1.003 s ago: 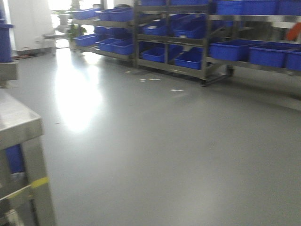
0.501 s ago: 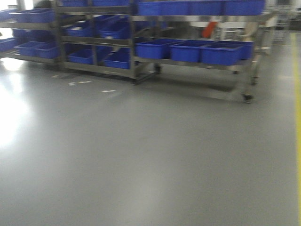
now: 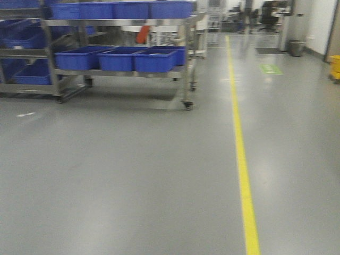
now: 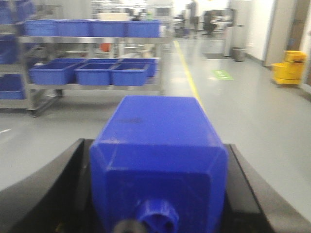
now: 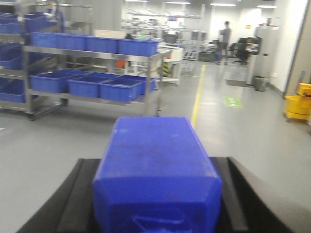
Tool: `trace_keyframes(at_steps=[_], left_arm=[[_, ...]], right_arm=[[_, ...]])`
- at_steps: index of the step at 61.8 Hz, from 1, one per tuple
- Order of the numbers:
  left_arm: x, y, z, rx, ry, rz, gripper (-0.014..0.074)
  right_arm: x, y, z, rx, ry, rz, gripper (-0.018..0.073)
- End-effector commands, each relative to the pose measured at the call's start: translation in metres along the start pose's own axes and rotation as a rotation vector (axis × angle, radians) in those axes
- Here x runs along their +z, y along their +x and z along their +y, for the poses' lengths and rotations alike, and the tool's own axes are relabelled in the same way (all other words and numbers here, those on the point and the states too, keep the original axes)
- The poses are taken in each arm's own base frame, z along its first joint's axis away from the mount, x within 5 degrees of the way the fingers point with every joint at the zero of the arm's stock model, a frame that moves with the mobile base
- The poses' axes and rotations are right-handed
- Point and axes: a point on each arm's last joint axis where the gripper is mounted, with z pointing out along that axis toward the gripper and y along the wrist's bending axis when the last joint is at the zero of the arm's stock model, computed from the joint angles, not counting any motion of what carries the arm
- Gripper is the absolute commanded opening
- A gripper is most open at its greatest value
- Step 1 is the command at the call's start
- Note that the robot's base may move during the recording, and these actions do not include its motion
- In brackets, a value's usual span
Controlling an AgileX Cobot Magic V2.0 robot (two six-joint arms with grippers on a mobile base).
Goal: Pick and sort blue part to right shelf
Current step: 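Drive along the aisle past the shelves of blue bins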
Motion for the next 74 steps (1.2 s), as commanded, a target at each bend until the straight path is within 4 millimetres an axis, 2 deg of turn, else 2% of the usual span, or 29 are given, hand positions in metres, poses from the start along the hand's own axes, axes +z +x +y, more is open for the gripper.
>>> trace_keyframes(at_steps=[1,74], left_arm=[[-0.0012,-0.0178,0.002,-0.002,-0.022,-0.116,0.0386],[-0.0012,-0.0178,0.002,-0.002,-0.022,-0.116,0.0386]], right_arm=[[-0.0005,-0.0162,-0.0005,-0.011,0.008,-0.11,0.0414],[-0.0005,-0.0162,-0.0005,-0.011,0.008,-0.11,0.0414]])
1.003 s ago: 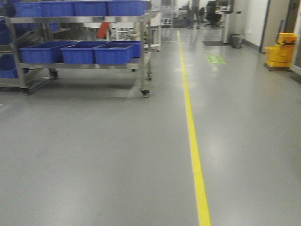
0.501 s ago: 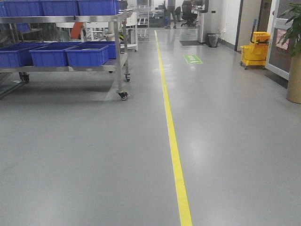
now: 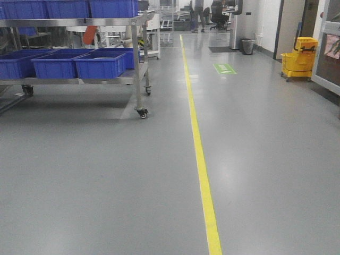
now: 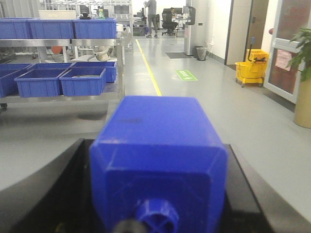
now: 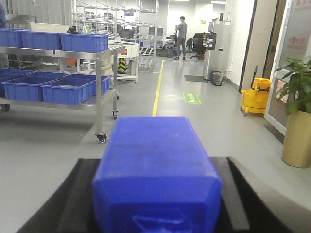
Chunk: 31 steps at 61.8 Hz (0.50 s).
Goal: Pick and sort blue part to right shelf
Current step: 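Drive along the aisle past the shelves of blue bins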
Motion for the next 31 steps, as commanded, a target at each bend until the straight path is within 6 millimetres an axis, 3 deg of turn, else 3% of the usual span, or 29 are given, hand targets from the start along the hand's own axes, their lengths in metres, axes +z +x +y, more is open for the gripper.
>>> trace_keyframes(at_steps=[1,31], left_arm=[[-0.0012,-0.0178,0.002,-0.002,-0.022,-0.116,0.0386],[-0.0012,-0.0178,0.002,-0.002,-0.022,-0.116,0.0386]], right_arm=[[-0.0002,-0.0161,-0.0005,-0.011,0.008,-0.109,0.0414],[-0.0002,-0.0161,-0.0005,-0.011,0.008,-0.109,0.0414]])
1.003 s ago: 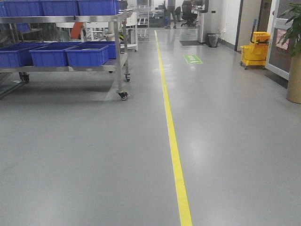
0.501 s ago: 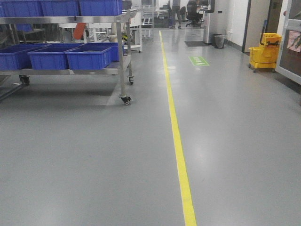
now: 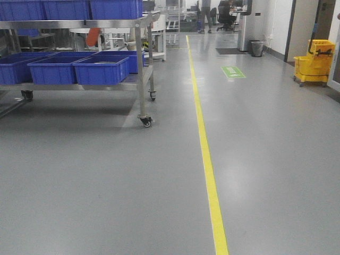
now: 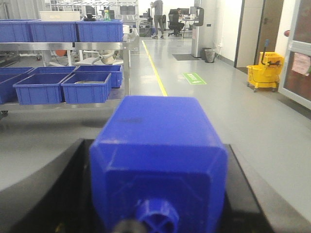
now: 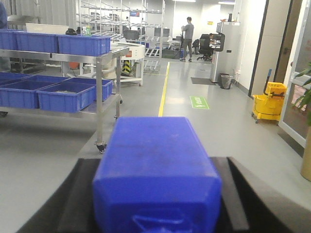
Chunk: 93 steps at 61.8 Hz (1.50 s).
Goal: Pick and sort blue part to right shelf
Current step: 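Drive along the aisle past the shelves of blue bins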
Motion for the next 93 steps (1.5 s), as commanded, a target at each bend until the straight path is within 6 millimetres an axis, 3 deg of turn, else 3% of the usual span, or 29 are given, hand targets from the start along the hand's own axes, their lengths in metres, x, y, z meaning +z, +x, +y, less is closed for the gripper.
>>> trace_keyframes(at_steps=[1,93], left_arm=[[-0.0012,-0.0178,0.002,-0.002,-0.022,-0.116,0.0386],[-0.0012,-0.0178,0.002,-0.002,-0.022,-0.116,0.0386]], right_arm=[[-0.0002,-0.0161,-0.0005,-0.011,0.008,-0.109,0.0414],[-0.0002,-0.0161,-0.0005,-0.011,0.008,-0.109,0.0414]])
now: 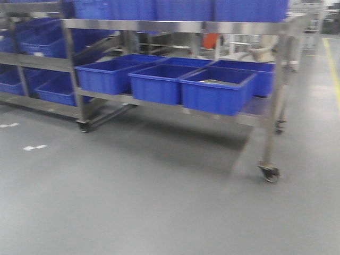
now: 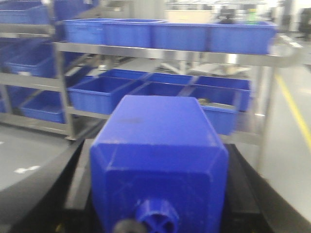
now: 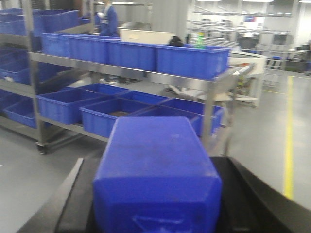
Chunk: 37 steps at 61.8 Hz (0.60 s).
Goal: Pick and sort blue part to right shelf
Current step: 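Drive along the aisle past the shelves of blue bins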
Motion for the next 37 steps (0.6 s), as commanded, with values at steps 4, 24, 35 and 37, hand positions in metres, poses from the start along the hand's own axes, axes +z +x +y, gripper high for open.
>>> trace_keyframes(at_steps=[4,24,35,37], left_arm=[[-0.0012,-0.018,0.002,-0.002,-0.022,-0.116,0.0386],[-0.0012,-0.018,0.002,-0.002,-0.022,-0.116,0.0386],[-0.0012,-0.018,0.002,-0.002,-0.022,-0.116,0.0386],[-0.0012,-0.018,0.002,-0.002,-0.022,-0.116,0.0386]], right_arm=[[0.0002,-0.0159,-0.0005,-0.011,0.008,-0.106,0.0414],[0.0002,-0.0159,-0.0005,-0.011,0.008,-0.106,0.0414],[0.0002,-0.0159,-0.0005,-0.011,0.008,-0.106,0.0414],[0.0002,-0.0159,-0.0005,-0.011,0.008,-0.106,0.0414]])
